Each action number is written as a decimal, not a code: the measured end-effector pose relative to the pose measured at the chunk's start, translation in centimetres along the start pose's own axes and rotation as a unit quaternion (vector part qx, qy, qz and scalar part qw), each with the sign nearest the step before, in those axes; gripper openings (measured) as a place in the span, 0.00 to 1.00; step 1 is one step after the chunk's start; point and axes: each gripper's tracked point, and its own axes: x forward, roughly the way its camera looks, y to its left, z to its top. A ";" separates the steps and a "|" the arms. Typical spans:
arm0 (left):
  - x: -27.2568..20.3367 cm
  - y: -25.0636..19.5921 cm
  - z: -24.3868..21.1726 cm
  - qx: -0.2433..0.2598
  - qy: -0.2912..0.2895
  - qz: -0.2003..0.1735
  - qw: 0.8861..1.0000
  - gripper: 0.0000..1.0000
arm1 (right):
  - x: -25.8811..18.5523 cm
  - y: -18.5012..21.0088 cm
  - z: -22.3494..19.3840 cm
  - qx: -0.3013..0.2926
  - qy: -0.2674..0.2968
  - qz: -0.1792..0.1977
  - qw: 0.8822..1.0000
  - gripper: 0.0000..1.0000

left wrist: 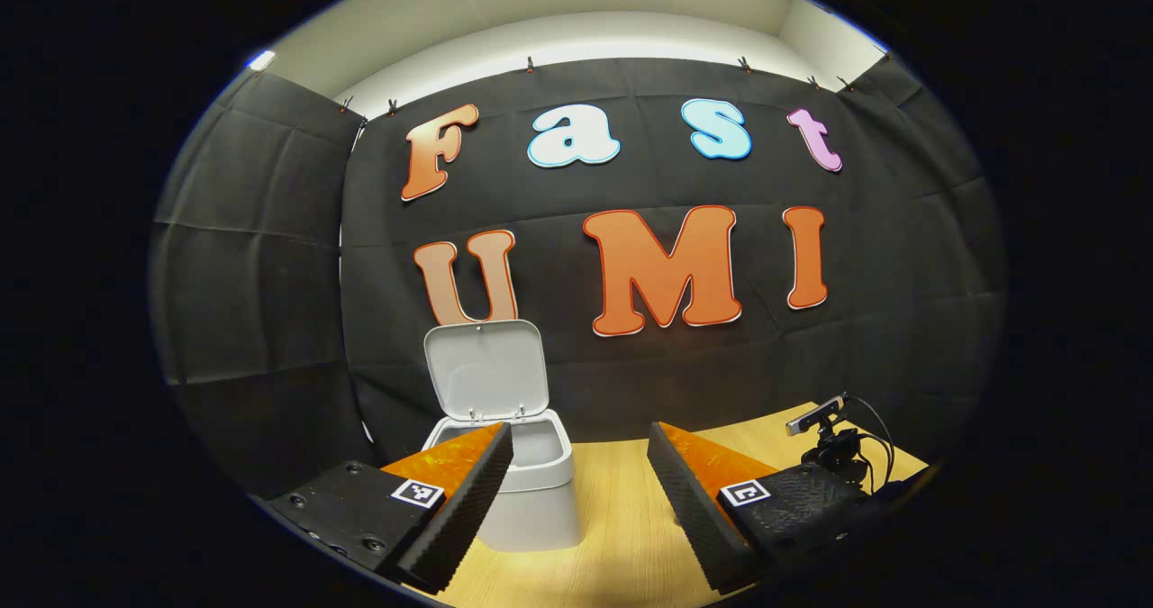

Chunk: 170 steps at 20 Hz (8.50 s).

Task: Press the lid of the desktop garbage bin to open it, pick up the crumpled paper on the desktop and throw it into the bin, then pick up the pop can on the desktop and drop it into the bin, and finally close the garbage bin lid.

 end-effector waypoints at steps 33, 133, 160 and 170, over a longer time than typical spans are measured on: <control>-9.4 19.0 -4.1 -0.090 -0.024 0.184 0.978 0.94 | -9.1 34.6 28.2 -0.041 -0.183 0.255 0.949 0.11; 21.3 9.6 -3.1 -0.005 -0.020 0.086 0.996 0.81 | -14.6 -0.1 16.9 0.037 -0.153 -0.016 0.987 0.94; 25.0 14.1 -1.2 -0.076 -0.011 0.115 0.990 0.88 | -13.9 0.3 16.7 0.026 -0.136 -0.028 0.990 0.94; 29.3 17.3 8.9 -0.070 -0.050 0.100 0.991 0.88 | -15.3 1.3 17.0 0.026 -0.146 -0.026 0.989 0.94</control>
